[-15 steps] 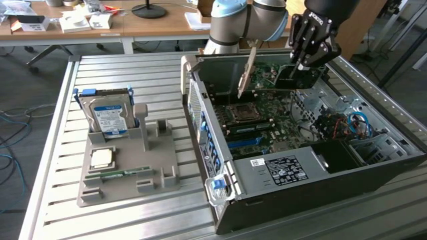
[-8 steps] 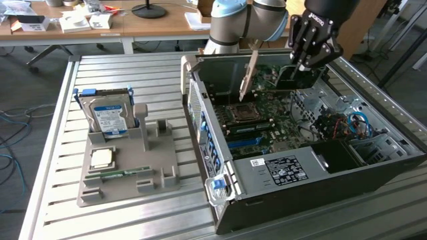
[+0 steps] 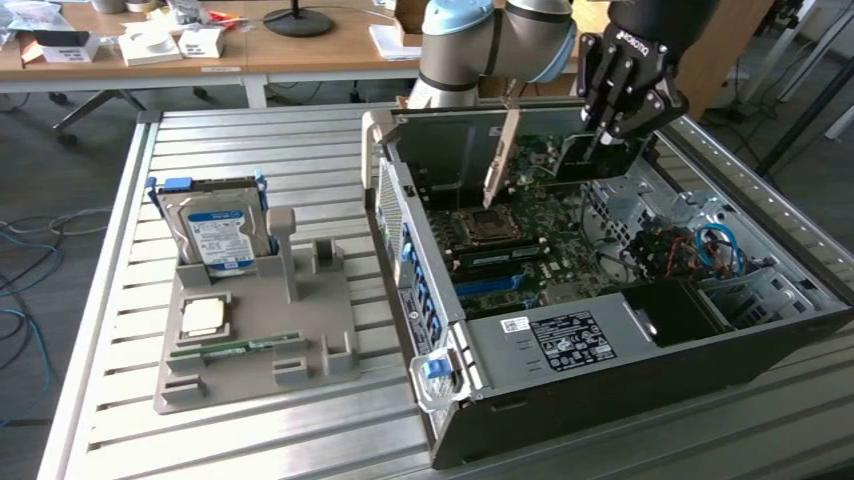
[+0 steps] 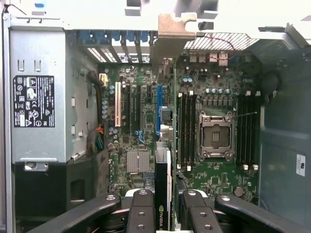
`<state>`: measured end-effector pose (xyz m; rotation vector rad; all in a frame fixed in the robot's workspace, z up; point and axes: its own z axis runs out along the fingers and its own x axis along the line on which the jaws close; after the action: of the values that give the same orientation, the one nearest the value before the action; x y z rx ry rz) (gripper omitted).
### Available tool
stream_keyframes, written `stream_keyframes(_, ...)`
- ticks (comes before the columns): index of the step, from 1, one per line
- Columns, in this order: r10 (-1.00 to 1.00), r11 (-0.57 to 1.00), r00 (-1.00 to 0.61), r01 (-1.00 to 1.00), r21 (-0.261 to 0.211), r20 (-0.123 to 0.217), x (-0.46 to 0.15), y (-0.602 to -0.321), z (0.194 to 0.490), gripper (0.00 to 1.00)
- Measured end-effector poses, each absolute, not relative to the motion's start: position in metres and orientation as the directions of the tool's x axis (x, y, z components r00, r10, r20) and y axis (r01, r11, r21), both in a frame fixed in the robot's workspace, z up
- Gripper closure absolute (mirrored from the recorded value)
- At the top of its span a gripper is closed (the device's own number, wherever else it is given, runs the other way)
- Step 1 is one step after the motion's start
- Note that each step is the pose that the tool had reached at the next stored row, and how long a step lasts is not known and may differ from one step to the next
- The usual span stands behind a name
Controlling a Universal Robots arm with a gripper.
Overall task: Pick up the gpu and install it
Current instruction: 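Insert the gpu into the slot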
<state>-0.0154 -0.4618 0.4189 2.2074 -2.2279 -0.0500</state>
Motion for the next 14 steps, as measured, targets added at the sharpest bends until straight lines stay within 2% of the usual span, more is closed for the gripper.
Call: stream_keyframes(14,-1.0,0.008,-0.009,-1.0,0.026,-0.019,-0.015,-0.462,0.409,0.73)
